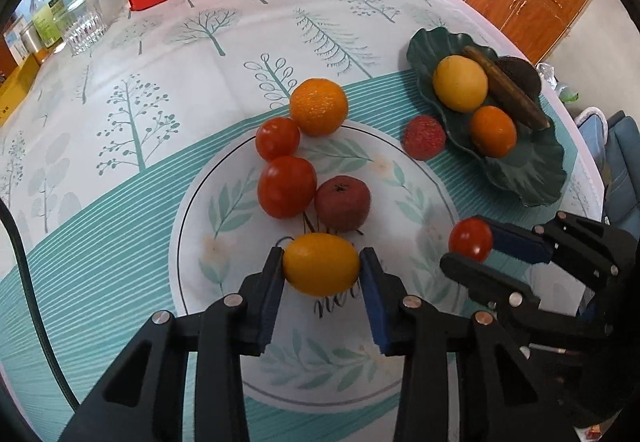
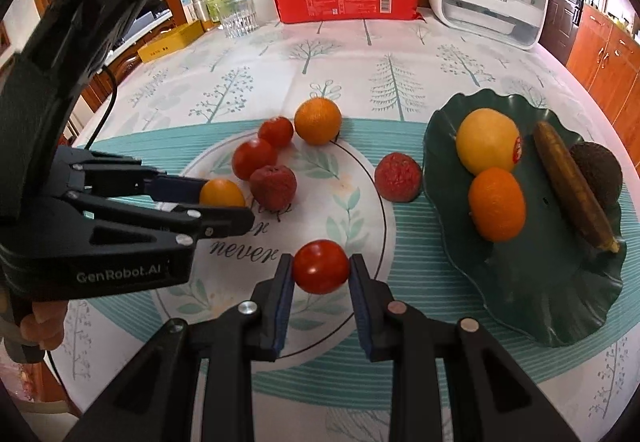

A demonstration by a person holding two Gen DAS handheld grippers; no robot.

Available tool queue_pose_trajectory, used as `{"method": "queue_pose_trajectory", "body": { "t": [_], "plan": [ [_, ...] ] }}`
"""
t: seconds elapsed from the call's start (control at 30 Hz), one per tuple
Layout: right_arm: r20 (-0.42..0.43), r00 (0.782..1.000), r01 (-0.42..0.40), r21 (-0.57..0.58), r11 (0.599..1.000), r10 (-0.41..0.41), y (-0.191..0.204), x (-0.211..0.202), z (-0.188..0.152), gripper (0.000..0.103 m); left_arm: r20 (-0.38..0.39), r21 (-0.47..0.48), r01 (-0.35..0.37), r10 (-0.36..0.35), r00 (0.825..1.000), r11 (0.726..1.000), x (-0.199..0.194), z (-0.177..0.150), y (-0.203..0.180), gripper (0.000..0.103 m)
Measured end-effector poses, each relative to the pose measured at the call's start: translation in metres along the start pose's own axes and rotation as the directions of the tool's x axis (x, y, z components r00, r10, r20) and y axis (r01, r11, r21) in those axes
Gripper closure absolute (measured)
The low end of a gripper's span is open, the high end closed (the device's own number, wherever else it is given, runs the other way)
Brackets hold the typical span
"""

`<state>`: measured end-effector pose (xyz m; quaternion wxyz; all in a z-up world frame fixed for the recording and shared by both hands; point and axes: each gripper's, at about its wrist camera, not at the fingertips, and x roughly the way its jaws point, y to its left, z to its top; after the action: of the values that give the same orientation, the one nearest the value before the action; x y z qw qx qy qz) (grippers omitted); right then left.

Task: Organize fruits
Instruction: 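Grasp the small yellow citrus with the left tool while the right tool grasps a cherry tomato, then carry the yellow citrus and cherry tomato into the green dish and release both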

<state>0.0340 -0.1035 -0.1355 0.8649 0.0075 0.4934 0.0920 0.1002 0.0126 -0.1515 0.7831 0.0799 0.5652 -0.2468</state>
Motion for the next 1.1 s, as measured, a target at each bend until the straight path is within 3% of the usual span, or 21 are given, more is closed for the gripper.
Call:
{"method": "queue_pose_trajectory", "body": {
  "t": [0.27, 0.63, 0.87, 1.1],
  "plan": [
    [0.039, 0.998, -0.052, 0.021, 0.998, 0.051, -0.019, -0.044, 0.004, 0.076, 0.062, 0.007, -0.009, 0.008, 0.998, 1.0, -0.045, 0.003, -0.03, 0.067],
    [0.093, 0.995, -0.043, -0.011, 0.999, 0.043, -0.074, -0.109, 0.027, 0.076, 0.197, -0.005, -0.003, 0.003, 0.98, 1.0, -0.093, 0.057, -0.115, 0.067],
    [0.101, 0.995, 0.014, 0.024, 1.0, -0.016, -0.133, -0.131, 0.046, 0.075, 0.232, -0.048, -0.028, 0.039, 0.972, 0.998, -0.097, 0.09, -0.155, 0.067],
    [0.076, 0.995, 0.063, 0.012, 0.998, -0.063, -0.168, -0.125, 0.054, 0.075, 0.175, -0.076, -0.069, 0.082, 0.981, 0.995, -0.069, 0.109, -0.182, 0.067]
  ]
}}
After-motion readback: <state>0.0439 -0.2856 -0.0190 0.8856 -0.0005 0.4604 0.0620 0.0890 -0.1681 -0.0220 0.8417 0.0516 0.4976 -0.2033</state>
